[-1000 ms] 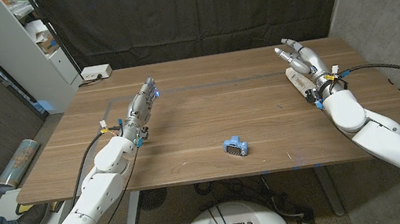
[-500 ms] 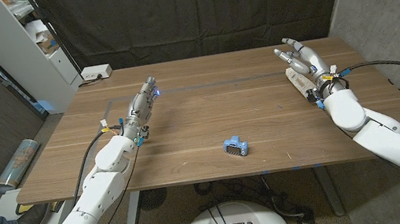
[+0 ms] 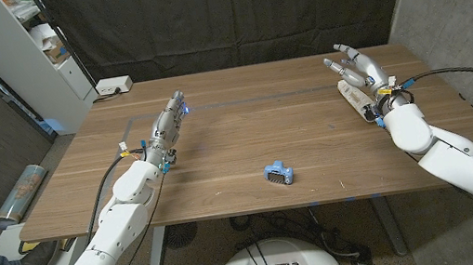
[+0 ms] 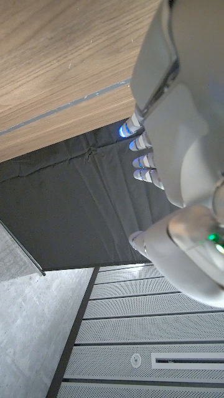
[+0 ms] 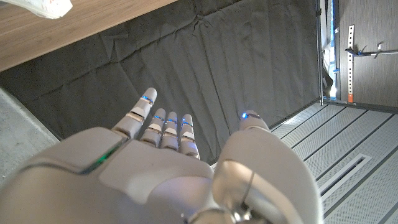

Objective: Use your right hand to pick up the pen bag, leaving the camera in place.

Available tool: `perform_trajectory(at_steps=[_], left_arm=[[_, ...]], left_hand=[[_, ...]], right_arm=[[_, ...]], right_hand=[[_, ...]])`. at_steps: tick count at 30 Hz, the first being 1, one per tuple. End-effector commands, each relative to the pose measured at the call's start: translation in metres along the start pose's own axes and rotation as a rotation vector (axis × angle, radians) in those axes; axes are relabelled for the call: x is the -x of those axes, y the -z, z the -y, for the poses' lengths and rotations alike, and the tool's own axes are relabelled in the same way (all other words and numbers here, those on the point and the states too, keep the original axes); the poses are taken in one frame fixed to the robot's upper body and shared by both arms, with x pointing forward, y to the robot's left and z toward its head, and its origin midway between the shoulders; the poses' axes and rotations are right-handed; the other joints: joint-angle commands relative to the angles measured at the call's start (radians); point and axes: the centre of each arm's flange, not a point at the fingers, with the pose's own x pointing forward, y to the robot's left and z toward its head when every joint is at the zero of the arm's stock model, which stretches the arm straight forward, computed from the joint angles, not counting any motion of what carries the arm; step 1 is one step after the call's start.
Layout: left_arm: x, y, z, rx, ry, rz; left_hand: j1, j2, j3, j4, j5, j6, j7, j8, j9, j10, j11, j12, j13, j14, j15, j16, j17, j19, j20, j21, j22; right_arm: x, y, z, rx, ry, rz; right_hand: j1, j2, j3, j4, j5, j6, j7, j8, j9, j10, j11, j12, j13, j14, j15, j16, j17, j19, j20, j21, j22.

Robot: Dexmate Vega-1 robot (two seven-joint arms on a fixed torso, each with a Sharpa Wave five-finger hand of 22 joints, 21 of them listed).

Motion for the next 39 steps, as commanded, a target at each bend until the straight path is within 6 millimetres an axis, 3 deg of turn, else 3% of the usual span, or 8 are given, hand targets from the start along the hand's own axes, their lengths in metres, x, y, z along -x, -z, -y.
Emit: perform_trajectory(at_steps=[1,8,39], left_arm=[[-0.0015,-0.0007,0.0002,-0.002,0.001,0.001],[-0.0027,-0.0020,0.0020,-0.007,0.005,0.003],[-0.0049,-0.0018,0.0024,-0.005,0.014,-0.004]], left_hand=[[-0.001,0.009,0.001,-0.005,0.000,0.005,-0.001,0.006,0.005,0.002,0.000,-0.001,0.002,0.003,-0.001,0.004,0.003,-0.075,0.002,-0.004,0.004],[-0.001,0.010,0.000,-0.005,0.000,0.006,-0.001,0.006,0.005,0.002,0.001,-0.001,0.002,0.003,-0.001,0.004,0.004,-0.074,0.002,-0.007,0.004],[-0.003,0.012,-0.003,-0.008,0.000,0.010,-0.002,0.006,0.005,0.003,0.001,-0.002,0.002,0.002,-0.001,0.003,0.004,-0.071,0.007,-0.019,0.005]], right_arm=[[-0.0004,-0.0034,0.0011,0.082,-0.019,-0.004],[0.0012,-0.0041,0.0050,0.128,-0.020,-0.013],[0.0016,-0.0073,0.0102,0.291,-0.050,-0.062]], right_hand=[[0.009,0.006,0.003,-0.009,0.007,0.001,-0.005,-0.004,0.005,0.003,-0.007,-0.005,0.002,0.001,-0.002,0.001,-0.001,-0.003,0.005,-0.006,0.003],[0.009,0.010,0.004,-0.010,0.008,0.000,-0.008,-0.005,0.005,0.000,-0.016,-0.008,0.003,0.008,0.016,0.004,-0.002,-0.005,0.016,-0.014,0.003],[0.014,0.003,0.002,-0.019,0.007,-0.010,-0.014,-0.008,0.006,0.001,-0.016,-0.009,0.005,0.012,0.025,0.004,-0.005,-0.004,0.029,-0.031,0.004]])
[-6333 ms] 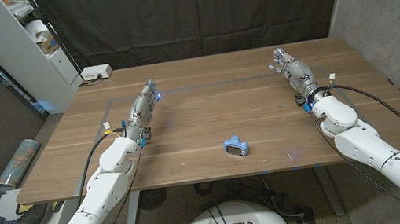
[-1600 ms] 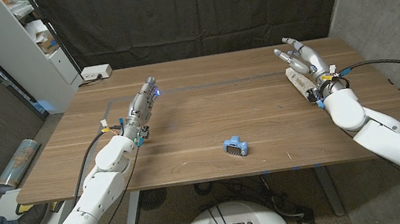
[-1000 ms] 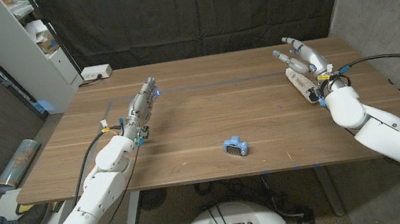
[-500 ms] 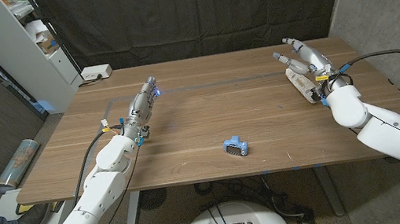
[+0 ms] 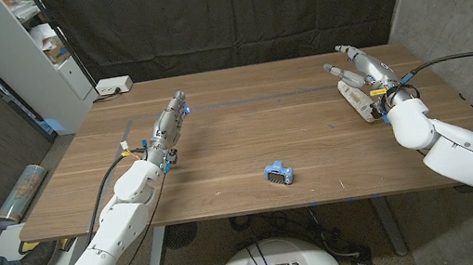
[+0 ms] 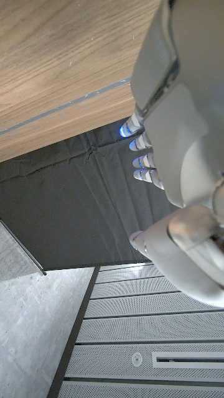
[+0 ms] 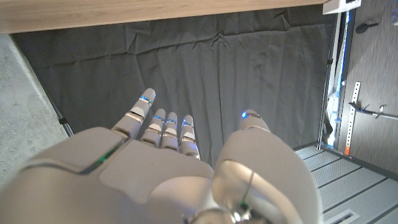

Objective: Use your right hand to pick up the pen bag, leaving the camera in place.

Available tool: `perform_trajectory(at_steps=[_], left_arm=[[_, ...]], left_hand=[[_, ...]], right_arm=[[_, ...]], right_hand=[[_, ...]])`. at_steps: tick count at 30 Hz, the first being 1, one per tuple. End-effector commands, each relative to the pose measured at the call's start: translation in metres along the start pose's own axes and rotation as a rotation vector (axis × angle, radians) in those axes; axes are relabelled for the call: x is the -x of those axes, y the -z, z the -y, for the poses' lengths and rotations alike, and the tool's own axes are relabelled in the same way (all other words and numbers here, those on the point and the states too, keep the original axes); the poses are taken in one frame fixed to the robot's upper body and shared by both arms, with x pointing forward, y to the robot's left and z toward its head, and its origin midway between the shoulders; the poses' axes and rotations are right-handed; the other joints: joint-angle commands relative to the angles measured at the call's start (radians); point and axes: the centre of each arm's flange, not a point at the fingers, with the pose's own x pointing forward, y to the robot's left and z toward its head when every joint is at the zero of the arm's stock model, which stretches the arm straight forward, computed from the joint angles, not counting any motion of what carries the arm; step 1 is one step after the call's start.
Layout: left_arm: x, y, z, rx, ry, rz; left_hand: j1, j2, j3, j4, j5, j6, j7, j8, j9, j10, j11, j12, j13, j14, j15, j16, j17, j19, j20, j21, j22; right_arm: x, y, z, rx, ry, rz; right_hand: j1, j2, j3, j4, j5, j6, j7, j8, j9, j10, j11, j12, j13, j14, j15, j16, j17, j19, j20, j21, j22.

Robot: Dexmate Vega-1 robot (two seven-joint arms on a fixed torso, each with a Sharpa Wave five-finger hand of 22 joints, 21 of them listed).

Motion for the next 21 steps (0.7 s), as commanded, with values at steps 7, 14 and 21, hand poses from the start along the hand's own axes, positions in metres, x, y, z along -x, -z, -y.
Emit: perform_trajectory(at_steps=[7,14,21], left_arm=[[-0.0040,-0.0003,-0.0024,0.002,0.010,0.000],[-0.0038,0.0031,-0.0042,0.008,0.010,-0.004],[-0.0046,0.0030,-0.0047,0.011,0.014,-0.004]], left_hand=[[0.002,0.007,0.000,-0.004,0.000,0.006,0.003,0.006,0.005,0.004,-0.001,-0.002,0.002,0.001,-0.001,0.002,0.004,-0.071,0.008,-0.003,0.005],[0.002,0.007,0.000,-0.005,0.000,0.007,0.003,0.006,0.005,0.004,-0.002,-0.003,0.002,0.001,-0.001,0.002,0.004,-0.072,0.010,-0.006,0.005],[0.001,0.007,-0.001,-0.005,0.000,0.008,0.003,0.006,0.005,0.005,-0.001,-0.003,0.002,0.000,-0.001,0.002,0.004,-0.071,0.011,-0.009,0.005]], right_arm=[[0.0010,-0.0039,0.0017,0.084,-0.016,-0.027],[0.0005,-0.0066,0.0010,0.119,-0.029,-0.036],[-0.0001,-0.0088,0.0008,0.147,-0.034,-0.047]], right_hand=[[0.010,-0.004,0.001,-0.006,0.006,-0.003,-0.008,-0.001,0.006,0.002,-0.006,-0.002,0.003,0.001,0.007,0.003,-0.001,0.008,0.006,-0.005,0.004],[0.012,-0.006,0.000,-0.008,0.006,-0.005,-0.009,-0.002,0.006,0.004,-0.005,-0.001,0.003,0.004,0.007,0.004,-0.002,0.009,0.010,-0.008,0.004],[0.014,-0.008,0.000,-0.011,0.006,-0.006,-0.007,-0.002,0.006,0.004,-0.006,-0.002,0.004,0.006,0.008,0.004,-0.003,0.010,0.012,-0.011,0.005]])
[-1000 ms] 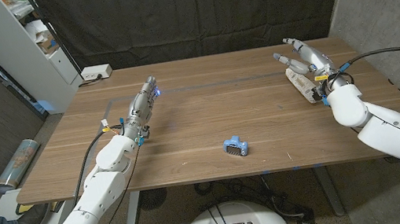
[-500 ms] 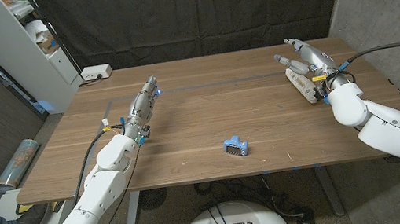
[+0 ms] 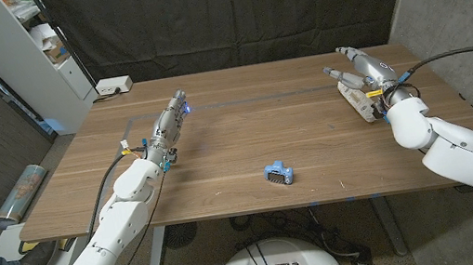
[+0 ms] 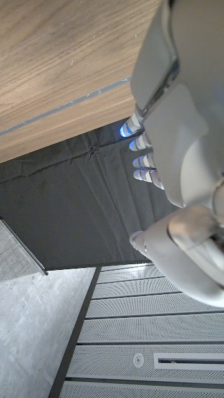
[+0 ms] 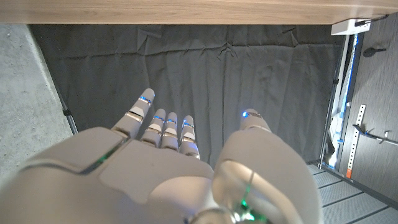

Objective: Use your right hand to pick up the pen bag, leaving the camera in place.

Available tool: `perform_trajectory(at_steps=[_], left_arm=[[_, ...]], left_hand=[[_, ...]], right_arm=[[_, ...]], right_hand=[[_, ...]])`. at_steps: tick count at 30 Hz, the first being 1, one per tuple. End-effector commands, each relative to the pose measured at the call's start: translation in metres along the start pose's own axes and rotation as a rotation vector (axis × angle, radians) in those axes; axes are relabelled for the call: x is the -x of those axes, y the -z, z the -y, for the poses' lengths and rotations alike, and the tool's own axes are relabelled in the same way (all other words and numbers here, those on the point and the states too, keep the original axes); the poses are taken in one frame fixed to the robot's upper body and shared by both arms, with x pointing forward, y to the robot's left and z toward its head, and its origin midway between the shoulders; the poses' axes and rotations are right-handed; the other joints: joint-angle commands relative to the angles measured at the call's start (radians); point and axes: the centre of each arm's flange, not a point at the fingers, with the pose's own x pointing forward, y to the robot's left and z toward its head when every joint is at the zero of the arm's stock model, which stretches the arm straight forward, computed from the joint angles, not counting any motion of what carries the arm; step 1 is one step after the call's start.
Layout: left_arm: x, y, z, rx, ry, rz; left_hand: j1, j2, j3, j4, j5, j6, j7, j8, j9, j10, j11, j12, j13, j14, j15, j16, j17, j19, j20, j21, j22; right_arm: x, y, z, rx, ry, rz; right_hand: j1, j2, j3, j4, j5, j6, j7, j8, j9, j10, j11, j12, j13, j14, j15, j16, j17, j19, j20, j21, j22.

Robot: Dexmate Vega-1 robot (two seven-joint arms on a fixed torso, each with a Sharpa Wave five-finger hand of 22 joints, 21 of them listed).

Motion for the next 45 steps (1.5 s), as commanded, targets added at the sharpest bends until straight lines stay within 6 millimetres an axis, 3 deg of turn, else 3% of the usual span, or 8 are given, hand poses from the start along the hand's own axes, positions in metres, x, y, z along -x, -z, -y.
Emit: perform_trajectory(at_steps=[1,18,24,45], left_arm=[[-0.001,0.000,-0.002,0.007,0.004,0.004],[-0.007,0.001,0.002,0.004,0.010,0.006],[-0.009,0.002,0.003,0.004,0.016,-0.002],[-0.012,0.001,0.005,0.003,0.023,0.001]], left_hand=[[0.001,0.008,-0.001,-0.005,0.000,0.008,0.003,0.006,0.005,0.004,-0.001,-0.003,0.002,0.000,0.000,0.002,0.004,-0.066,0.006,-0.005,0.005],[0.000,0.009,-0.003,-0.006,0.000,0.012,0.005,0.006,0.005,0.005,0.000,-0.003,0.002,-0.001,-0.001,0.002,0.004,-0.065,0.007,-0.011,0.005],[-0.001,0.009,-0.003,-0.006,0.000,0.013,0.006,0.006,0.005,0.006,-0.001,-0.003,0.002,-0.002,0.000,0.001,0.004,-0.064,0.007,-0.014,0.005],[-0.002,0.011,-0.005,-0.007,0.000,0.014,0.006,0.006,0.005,0.006,0.000,-0.003,0.003,-0.002,0.000,0.001,0.004,-0.062,0.008,-0.021,0.005]], right_arm=[[-0.001,-0.004,0.001,0.053,-0.013,-0.015],[-0.002,-0.003,0.003,0.105,-0.028,-0.041],[-0.003,-0.002,0.003,0.122,-0.041,-0.054],[-0.007,-0.001,0.003,0.161,-0.074,-0.080]], right_hand=[[0.010,-0.003,0.004,-0.007,0.006,-0.001,-0.001,-0.002,0.006,0.004,-0.005,-0.002,0.004,0.006,0.008,0.004,0.002,0.003,0.005,-0.008,0.005],[0.014,-0.009,0.003,-0.014,0.005,-0.002,0.002,-0.002,0.006,0.007,-0.002,-0.001,0.004,0.012,0.015,0.005,0.000,0.004,0.009,-0.015,0.005],[0.014,-0.013,0.001,-0.016,0.005,0.000,0.007,0.000,0.006,0.011,0.010,0.000,0.005,0.015,0.026,0.006,-0.001,0.006,0.013,-0.020,0.005],[0.014,-0.018,-0.002,-0.020,0.004,-0.001,0.007,0.000,0.007,0.008,0.012,-0.002,0.005,0.017,0.021,0.006,-0.002,0.005,0.023,-0.029,0.005]])
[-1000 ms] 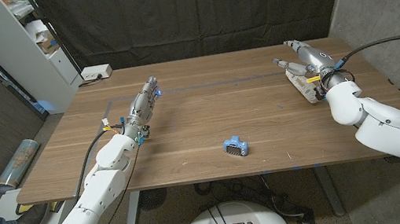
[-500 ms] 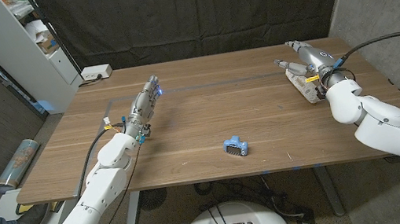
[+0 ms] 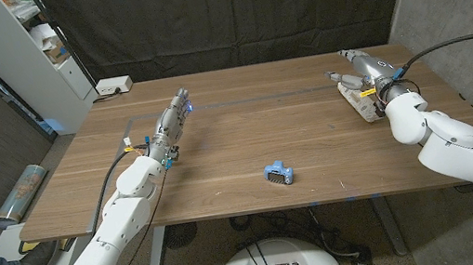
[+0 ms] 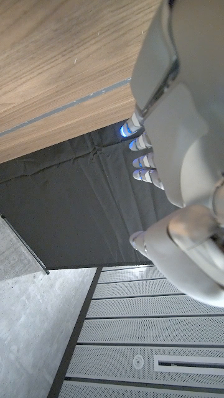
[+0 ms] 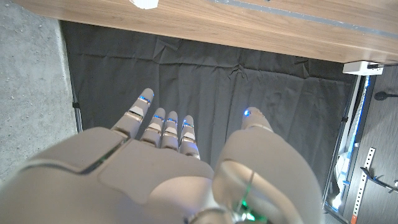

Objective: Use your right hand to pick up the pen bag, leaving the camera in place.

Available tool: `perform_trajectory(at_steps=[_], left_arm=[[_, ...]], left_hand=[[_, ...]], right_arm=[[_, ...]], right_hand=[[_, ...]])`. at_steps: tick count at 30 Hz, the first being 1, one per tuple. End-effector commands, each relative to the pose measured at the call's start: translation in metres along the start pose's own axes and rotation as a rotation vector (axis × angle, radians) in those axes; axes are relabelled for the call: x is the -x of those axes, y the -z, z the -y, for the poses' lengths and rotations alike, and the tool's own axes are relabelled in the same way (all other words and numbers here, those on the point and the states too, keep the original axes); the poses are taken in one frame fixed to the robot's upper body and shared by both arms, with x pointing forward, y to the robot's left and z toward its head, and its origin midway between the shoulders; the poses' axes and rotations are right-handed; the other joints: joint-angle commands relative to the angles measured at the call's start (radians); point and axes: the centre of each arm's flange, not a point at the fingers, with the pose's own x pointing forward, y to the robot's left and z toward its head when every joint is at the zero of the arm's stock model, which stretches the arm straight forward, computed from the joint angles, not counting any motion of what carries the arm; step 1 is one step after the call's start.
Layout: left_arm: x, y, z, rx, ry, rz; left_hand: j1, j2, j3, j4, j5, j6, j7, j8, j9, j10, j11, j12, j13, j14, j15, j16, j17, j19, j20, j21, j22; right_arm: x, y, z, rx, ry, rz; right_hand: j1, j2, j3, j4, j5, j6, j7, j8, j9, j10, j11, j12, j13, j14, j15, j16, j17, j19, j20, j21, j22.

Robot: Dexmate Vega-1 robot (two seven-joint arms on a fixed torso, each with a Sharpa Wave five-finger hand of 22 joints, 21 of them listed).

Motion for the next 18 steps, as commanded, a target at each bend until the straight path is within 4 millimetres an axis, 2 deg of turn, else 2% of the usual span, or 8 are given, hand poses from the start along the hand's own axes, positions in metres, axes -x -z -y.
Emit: perform_trajectory(at_steps=[1,18], left_arm=[[-0.0017,0.0009,0.0016,-0.001,0.007,-0.004],[0.0020,0.0031,0.0002,0.005,0.006,0.000]], left_hand=[[-0.002,0.011,-0.001,-0.003,0.000,0.009,0.001,0.006,0.005,0.006,0.002,-0.003,0.003,-0.002,0.000,0.001,0.004,-0.062,0.008,-0.003,0.005],[-0.003,0.013,-0.002,-0.004,0.000,0.010,0.002,0.006,0.005,0.006,0.001,-0.004,0.003,-0.002,0.000,0.001,0.005,-0.060,0.009,-0.008,0.006]], right_arm=[[-0.0017,0.0005,0.0004,0.023,-0.015,-0.015],[-0.0025,-0.0006,-0.0060,0.050,-0.040,-0.040]], right_hand=[[0.002,-0.006,0.002,-0.008,0.004,0.003,0.003,0.000,0.001,-0.001,0.003,-0.002,0.005,0.003,0.000,0.006,0.003,0.001,0.006,-0.004,0.005],[0.003,-0.009,0.000,-0.011,0.003,0.001,0.003,0.000,0.001,-0.001,0.005,-0.003,0.005,0.005,0.002,0.006,0.002,0.002,0.011,-0.010,0.006]])
